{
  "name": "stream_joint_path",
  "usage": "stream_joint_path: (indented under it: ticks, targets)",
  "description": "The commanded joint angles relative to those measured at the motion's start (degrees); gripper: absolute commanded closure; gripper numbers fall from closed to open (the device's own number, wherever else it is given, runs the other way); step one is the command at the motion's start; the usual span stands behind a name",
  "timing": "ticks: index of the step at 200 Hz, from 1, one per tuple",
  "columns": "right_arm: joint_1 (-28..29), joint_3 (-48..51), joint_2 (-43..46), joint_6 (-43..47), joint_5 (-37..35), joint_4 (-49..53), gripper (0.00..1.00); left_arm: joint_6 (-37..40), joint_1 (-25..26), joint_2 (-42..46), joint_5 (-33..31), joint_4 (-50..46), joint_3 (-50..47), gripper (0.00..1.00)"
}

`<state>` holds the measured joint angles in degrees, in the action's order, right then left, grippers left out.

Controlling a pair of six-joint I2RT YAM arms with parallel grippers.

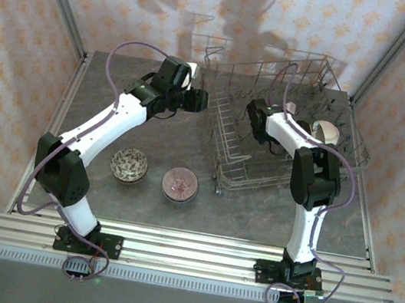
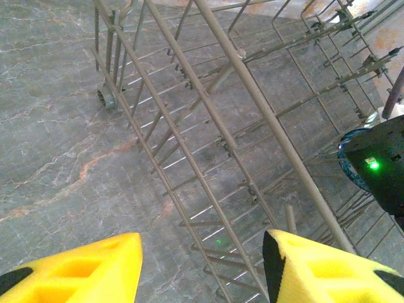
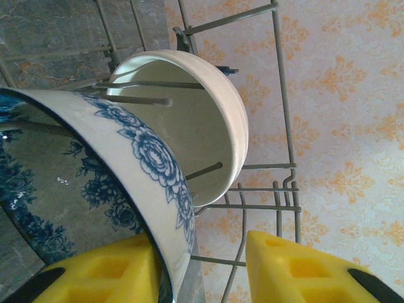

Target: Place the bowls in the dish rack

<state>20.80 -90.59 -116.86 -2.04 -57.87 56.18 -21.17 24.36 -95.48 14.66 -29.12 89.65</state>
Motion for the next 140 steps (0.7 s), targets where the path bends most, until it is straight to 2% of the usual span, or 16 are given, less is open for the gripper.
stream_joint_path:
  ticks: [1, 46, 76, 104, 140]
  targets:
    - [-0.3, -1.8, -0.8, -1.4, 1.7, -0.1, 0.61, 0.0, -0.3, 2.7, -1.9, -1.5, -1.1, 0.46]
    - [-1.5, -2.4, -0.7, -2.0, 7.0, 1.7, 0.58, -0.1, -0.3, 3.7, -2.6, -2.1, -3.4, 0.46]
    - [-1.5, -0.6, 2.7, -1.4, 12.8, 0.4, 0.45, -0.4, -0.6, 4.6, -3.2, -2.5, -5.7, 0.45]
    - [-1.5, 0.0, 5.2, -0.1, 17.7, -0.3, 0.39, -0.8, -2.1, 5.8, -3.7, -3.2, -8.0, 0.45]
    - [-1.5, 3.1, 8.9, 1.8, 28.4, -3.9, 0.23, 0.5, -4.8, 7.8, -4.0, -6.1, -10.4, 0.44]
